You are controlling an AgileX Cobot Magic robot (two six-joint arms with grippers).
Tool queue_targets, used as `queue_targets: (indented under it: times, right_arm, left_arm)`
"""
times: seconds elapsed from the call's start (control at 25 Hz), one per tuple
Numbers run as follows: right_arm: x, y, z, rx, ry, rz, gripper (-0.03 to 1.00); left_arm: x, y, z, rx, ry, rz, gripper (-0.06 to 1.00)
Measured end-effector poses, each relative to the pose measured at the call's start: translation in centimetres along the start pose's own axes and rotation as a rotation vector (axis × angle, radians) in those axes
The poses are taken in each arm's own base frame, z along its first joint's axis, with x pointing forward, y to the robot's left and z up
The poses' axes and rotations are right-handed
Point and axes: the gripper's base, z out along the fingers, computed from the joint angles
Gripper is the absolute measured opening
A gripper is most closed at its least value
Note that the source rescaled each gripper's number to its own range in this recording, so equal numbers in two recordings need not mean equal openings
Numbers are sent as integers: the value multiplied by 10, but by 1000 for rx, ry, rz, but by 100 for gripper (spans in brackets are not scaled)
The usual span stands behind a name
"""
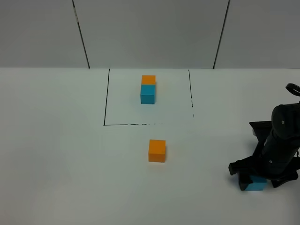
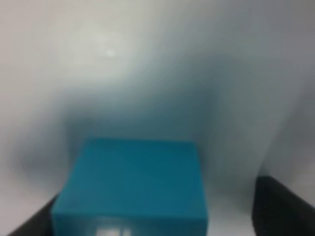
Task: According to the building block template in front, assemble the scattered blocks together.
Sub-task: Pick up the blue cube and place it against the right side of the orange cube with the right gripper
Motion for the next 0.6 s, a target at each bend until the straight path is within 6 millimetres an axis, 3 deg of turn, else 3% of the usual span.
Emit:
queue_targets:
  times: [0.12,0.4,0.6]
  right_arm:
    - [0,0,0,-2,2,-18,1]
    - [-13,4,-10,-32,69,-206,0]
    - [-51,20,-56,-32,5,-530,0]
  left_arm:
    - [0,0,0,0,0,0,23]
    - [0,0,0,0,0,0,23]
    - [0,0,0,0,0,0,23]
